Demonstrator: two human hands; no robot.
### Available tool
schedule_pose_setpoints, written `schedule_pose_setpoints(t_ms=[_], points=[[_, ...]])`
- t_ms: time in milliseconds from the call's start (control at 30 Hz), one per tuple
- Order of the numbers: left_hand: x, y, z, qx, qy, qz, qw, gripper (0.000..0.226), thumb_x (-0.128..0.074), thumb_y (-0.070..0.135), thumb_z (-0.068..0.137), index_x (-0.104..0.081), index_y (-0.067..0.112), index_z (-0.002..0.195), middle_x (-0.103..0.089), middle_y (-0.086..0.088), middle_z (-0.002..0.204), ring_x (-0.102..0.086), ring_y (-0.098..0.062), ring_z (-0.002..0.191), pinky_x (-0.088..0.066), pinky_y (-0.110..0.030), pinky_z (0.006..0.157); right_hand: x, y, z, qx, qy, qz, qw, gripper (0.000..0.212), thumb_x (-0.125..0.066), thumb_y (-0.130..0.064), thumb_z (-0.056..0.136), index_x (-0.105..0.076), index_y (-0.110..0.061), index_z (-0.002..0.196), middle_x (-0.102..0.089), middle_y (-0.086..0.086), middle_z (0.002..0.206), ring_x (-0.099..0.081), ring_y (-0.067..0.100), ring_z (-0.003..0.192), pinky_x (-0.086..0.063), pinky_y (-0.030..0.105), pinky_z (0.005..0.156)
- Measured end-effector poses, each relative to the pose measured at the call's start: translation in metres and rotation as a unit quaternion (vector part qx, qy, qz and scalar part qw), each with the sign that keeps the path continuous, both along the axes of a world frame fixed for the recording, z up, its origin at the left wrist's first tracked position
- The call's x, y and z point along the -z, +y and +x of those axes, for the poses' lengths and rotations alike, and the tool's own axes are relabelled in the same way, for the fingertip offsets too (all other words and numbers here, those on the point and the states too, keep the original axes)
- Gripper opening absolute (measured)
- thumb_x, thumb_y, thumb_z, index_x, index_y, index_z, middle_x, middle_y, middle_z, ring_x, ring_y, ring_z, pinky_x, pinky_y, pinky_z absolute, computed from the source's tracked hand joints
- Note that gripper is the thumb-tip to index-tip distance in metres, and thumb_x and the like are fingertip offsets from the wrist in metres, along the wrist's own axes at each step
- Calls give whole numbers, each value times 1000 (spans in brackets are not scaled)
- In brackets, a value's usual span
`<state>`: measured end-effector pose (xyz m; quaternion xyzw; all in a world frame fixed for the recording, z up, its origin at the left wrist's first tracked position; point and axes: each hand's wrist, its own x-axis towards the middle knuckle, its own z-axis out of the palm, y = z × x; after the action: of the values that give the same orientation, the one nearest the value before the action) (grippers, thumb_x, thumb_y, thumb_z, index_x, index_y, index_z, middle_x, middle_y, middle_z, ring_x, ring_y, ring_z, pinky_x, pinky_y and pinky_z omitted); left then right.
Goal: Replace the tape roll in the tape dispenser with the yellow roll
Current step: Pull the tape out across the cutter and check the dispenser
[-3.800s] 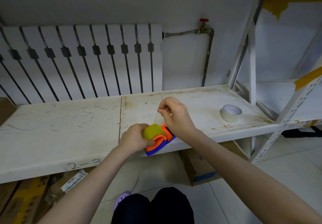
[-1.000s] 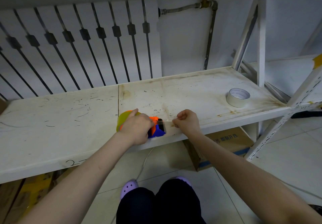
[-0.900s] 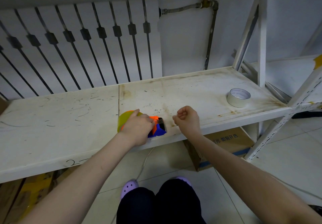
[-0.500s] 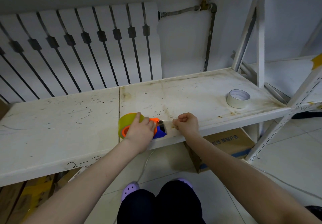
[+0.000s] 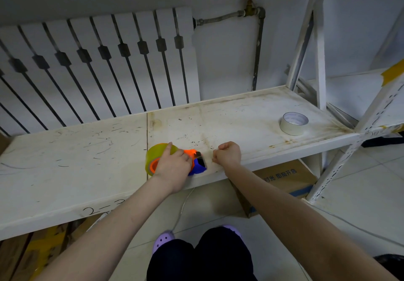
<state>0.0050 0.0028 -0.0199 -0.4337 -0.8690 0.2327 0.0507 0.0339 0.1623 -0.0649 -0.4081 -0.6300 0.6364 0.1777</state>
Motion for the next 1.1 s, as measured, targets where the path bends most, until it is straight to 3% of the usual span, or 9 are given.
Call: schedule_pose_setpoints(t_ms=[133,233,400,567,700,800,933,1100], points=[[-4,5,1,-22,-37,45,998,37,-50,24,85,-53,19,121,-64,-1,120,-47,-22,124,-10,-50,116,1,2,-7,-30,-43,72,996,24,-55,9,75,-52,-12,85,-60,9,88,-65,25,76,-58,33,71],[-4,7,3,-19,-25,23,999,38,-49,25,86,-51,17,123,-65,-2,118,-48,-23,124,-9,-50,116,2,0,-8,-47,-47,105,992,24,-52,7,75,-51,-14,86,-58,7,89,-65,29,86,-54,31,67],[4,4,2,18,34,-47,998,58,-47,26,90,-33,12,145,-51,-7,139,-37,-26,134,-4,-55,116,4,-2,-6,-49,-34,118,991,24,-49,7,79,-50,-16,85,-55,6,91,-62,28,89,-51,28,65],[8,-5,10,37,35,-6,999,67,-49,20,87,-24,5,147,-40,-12,147,-30,-29,139,0,-54,116,2,1,3,-44,16,106,993,20,-46,3,84,-49,-17,84,-56,4,86,-65,30,88,-55,32,69],[-3,-1,10,0,-14,119,993,40,-44,20,84,-57,12,121,-53,-8,134,-47,-26,125,-17,-43,115,-3,6,15,-55,40,112,991,14,-50,1,87,-50,-13,91,-55,4,86,-65,24,79,-50,22,60],[-12,11,7,-14,-21,163,986,46,-47,37,79,-55,15,118,-55,-6,129,-51,-26,118,-35,-40,100,-2,5,17,-54,35,112,992,14,-51,-1,87,-49,-14,91,-56,5,89,-67,24,79,-52,24,63],[-17,35,-4,-42,-39,81,995,72,-57,62,67,-50,16,122,-57,-4,122,-48,-26,118,-31,-45,97,-1,3,19,-44,36,110,992,14,-55,-3,86,-50,-16,89,-56,3,88,-66,28,87,-57,34,75],[-20,52,-14,-54,-83,36,994,49,-65,64,60,-54,22,82,-62,3,87,-56,-21,82,-31,-41,88,4,1,30,-29,75,68,994,19,-65,-6,82,-49,-11,92,-52,2,80,-59,19,76,-58,34,74]])
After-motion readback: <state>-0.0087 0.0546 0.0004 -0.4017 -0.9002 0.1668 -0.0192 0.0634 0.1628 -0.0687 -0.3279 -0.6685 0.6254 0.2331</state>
